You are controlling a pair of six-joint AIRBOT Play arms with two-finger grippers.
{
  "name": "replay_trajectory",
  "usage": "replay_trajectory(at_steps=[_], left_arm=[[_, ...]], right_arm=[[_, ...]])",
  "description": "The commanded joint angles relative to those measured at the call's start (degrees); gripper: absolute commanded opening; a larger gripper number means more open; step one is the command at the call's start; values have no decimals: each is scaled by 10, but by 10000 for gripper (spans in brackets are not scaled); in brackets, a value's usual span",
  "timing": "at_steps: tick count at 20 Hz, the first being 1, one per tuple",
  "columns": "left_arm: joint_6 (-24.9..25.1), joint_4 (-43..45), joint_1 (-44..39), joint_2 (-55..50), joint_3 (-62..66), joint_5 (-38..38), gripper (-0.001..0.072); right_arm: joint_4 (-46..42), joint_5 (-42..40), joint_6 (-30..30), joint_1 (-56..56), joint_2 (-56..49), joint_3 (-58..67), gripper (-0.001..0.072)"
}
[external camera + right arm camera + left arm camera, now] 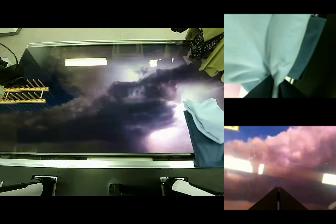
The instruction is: Fold the clothes and pants, and hang the long-sleeved shirts on hangers.
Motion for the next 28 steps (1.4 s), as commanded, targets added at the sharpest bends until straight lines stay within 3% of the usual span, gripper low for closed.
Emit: replay_trajectory(at_steps=[1,7,16,17,20,24,26,28], left_arm=[[0,0,1,0,0,0,23],[0,0,1,0,0,0,23],[0,0,1,0,0,1,23],[0,0,1,0,0,1,23],[0,0,1,0,0,2,23],[0,0,0,-4,0,3,23],[0,0,-1,-7,0,11,23],[0,0,-4,-10,0,21,23]], right_arm=[[-34,-33,2,0,28,-113,32],[-72,-64,2,0,34,-191,32],[-88,-75,2,0,33,-202,36],[-88,-70,2,0,33,-202,66],[-88,-54,-24,0,33,-202,348],[-65,-86,-42,0,55,-193,337],[26,-164,-102,0,76,-168,274],[178,-257,-200,9,92,-138,213]])
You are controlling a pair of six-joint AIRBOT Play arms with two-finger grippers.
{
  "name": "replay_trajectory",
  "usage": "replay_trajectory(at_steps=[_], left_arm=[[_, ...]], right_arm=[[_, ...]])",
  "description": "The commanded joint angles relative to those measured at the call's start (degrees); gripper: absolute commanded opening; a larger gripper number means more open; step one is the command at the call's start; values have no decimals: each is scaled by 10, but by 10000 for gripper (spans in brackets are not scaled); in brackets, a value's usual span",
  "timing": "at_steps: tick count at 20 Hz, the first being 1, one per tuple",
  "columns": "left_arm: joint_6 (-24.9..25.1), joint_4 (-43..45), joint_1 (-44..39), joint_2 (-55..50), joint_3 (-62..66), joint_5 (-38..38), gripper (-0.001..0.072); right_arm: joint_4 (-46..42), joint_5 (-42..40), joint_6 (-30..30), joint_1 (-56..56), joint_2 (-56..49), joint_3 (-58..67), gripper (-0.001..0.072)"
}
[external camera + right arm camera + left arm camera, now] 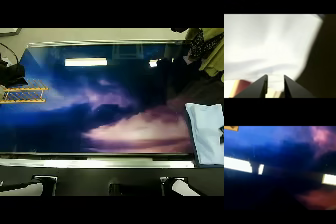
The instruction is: Fold the clothes and pants, and hang the long-sleeved shirts on hangers.
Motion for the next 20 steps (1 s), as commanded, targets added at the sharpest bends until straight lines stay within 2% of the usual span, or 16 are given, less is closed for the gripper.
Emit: replay_trajectory(at_steps=[1,3,5,7,10,13,20], left_arm=[[0,0,-6,-7,0,13,23],[1,1,-9,-12,0,13,23],[12,0,-15,-11,0,17,22],[46,6,-32,-3,-12,23,22],[51,37,-66,42,-102,66,22],[50,41,-79,85,-191,110,22],[42,41,-80,88,-206,78,24]], right_arm=[[228,-146,-153,28,24,49,204],[292,-173,-222,101,24,84,191],[312,-163,-287,195,24,107,107],[305,-125,-315,295,24,112,34],[263,-82,-319,405,24,112,34],[235,-62,-319,460,24,112,34],[214,-71,-319,466,24,112,36]])
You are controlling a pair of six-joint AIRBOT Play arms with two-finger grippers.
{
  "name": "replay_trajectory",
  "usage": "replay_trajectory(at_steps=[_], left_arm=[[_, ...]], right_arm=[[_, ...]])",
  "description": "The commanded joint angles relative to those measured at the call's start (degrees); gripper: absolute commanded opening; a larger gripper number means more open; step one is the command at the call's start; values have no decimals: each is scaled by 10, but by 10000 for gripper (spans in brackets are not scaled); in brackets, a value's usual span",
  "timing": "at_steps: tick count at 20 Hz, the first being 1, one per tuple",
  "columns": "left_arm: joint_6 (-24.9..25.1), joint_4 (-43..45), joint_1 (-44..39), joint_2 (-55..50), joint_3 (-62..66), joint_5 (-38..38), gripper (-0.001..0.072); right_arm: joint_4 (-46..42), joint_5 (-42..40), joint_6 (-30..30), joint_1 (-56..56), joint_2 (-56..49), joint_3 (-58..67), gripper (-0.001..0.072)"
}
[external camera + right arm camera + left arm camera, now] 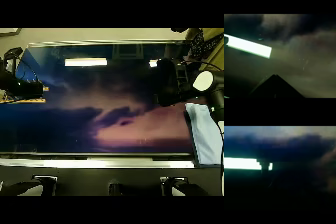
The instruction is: Fold the clothes and pants, and hang the long-sleeved shirts on hangers.
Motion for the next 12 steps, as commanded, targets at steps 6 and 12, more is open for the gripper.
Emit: replay_trajectory(at_steps=[6,12], left_arm=[[-5,1,-2,3,-9,-6,24],[-5,1,-2,3,-9,-6,24]], right_arm=[[-13,-7,-2,7,0,0,36],[-13,-7,-2,7,0,0,36]])
